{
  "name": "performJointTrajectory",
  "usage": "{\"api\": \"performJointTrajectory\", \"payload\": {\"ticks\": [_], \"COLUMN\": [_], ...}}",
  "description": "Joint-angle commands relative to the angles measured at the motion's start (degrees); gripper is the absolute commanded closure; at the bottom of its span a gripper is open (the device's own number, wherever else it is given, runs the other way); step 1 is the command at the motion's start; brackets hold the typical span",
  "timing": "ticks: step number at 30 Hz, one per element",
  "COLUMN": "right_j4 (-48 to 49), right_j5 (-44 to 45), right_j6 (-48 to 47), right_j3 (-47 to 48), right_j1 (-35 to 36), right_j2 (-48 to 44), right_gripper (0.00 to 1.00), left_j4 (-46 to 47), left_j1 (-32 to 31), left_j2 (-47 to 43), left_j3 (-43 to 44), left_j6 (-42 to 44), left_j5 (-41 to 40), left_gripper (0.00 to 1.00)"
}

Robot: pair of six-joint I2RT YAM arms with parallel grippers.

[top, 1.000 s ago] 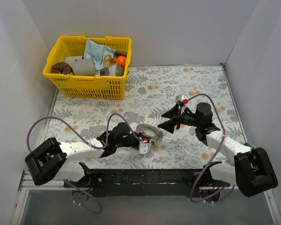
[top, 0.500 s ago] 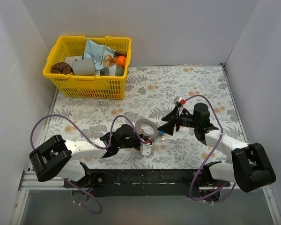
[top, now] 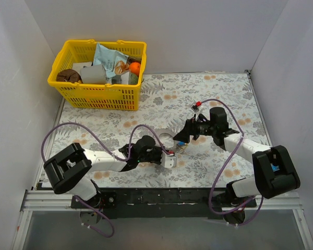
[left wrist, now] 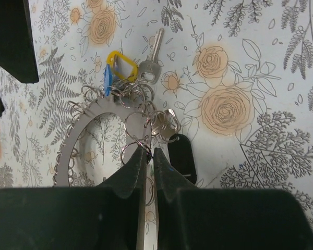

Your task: Put the keys on the keyring

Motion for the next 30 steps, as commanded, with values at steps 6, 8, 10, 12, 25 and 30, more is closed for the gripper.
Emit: {"api": "performJointTrajectory", "payload": {"ticks": [6,8,10,12,25,30], "right_j4": [-14.7,-16.8,-17.7,-18.4,-23.2,-24.8], "right_j5": [7.1,8.8,9.2,10.0,11.3,11.9], "right_j6": [2.6,2.4,2.1,2.0,-1.2,-3.1], "right_j3": [5.9,6.2,6.3,6.2,7.7,8.9], "right_j1": [-0.4,-0.4,-0.5,-0.6,-0.6,-0.6], "right_j2": [4.1,4.5,4.5,3.8,-0.4,-0.9], "right_gripper": [0.07,0.07,0.07,0.07,0.07,0.07], "left_j4": [-5.6,-6.5,-6.8,-5.9,6.6,9.0], "left_j1": [-0.2,-0.2,-0.2,-0.2,1.9,7.6], "left_j2": [8.8,11.3,13.0,13.3,3.3,-4.6], "left_j3": [8.3,9.9,11.3,10.9,3.7,1.4], "left_j6": [-10.9,-13.3,-14.6,-15.0,-24.7,-36.5], "left_j5": [-2.2,-1.3,-0.6,-0.4,1.0,1.8], "left_gripper": [1.00,1.00,1.00,0.99,0.02,0.02]}}
